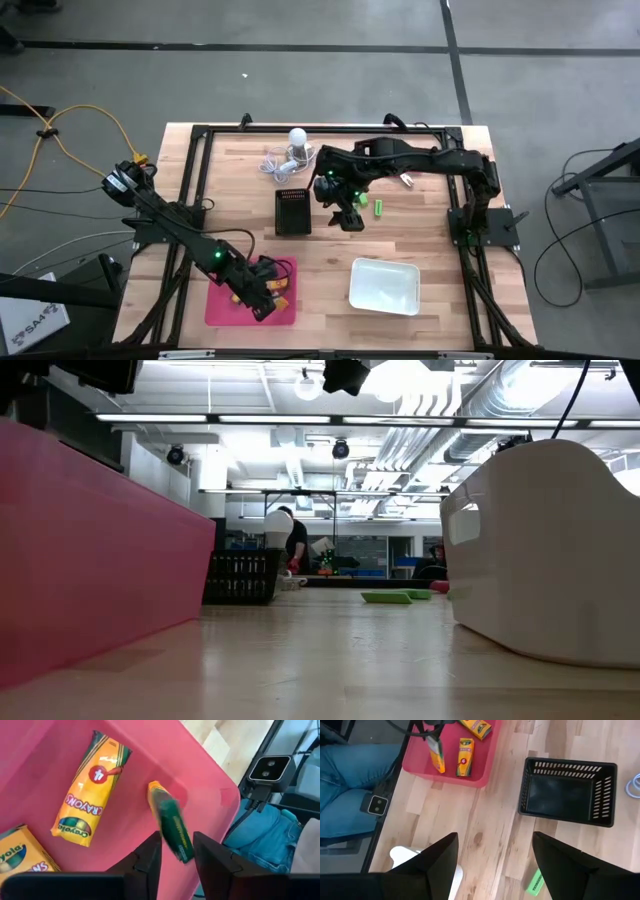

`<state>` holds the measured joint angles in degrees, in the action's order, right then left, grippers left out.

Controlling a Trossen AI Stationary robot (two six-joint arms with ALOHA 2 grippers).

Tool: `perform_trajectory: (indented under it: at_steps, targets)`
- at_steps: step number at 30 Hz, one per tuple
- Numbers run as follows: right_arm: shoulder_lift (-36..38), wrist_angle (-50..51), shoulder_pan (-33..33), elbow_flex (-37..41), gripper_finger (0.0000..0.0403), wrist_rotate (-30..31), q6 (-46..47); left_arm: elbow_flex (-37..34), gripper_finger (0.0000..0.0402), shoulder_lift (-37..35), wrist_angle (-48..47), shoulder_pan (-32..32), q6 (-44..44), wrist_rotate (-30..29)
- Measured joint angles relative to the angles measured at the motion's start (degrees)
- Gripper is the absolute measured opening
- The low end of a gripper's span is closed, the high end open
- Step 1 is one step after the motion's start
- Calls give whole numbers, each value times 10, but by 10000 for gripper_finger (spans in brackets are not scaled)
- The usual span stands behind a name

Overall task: Pick & Place School Supplies
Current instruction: Put the yellow crayon box into the pink bin, then put the pink hole puncher into the white bin

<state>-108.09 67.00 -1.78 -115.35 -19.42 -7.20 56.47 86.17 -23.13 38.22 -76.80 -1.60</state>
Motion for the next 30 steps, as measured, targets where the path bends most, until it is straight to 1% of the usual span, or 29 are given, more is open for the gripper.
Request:
perform_trajectory:
  at_steps: [6,12,23,25,28,30]
  targets:
    - [0,7,11,0,245,0,1,0,126,0,-26,2,-18,-1]
    - [0,19,20,0,245,-1,1,0,127,0,-68,9,-38,12]
    - [0,28,29,0,245,0,11,0,127,0,-74,41,-98,20]
    - [0,29,29,0,245,0,12,0,127,0,-74,45,-98,14]
    - [0,29,29,0,245,0,12,0,128,0,-73,45,-75,-4]
    - [0,30,29,0,245,15,15,0,128,0,-73,37,-53,-17]
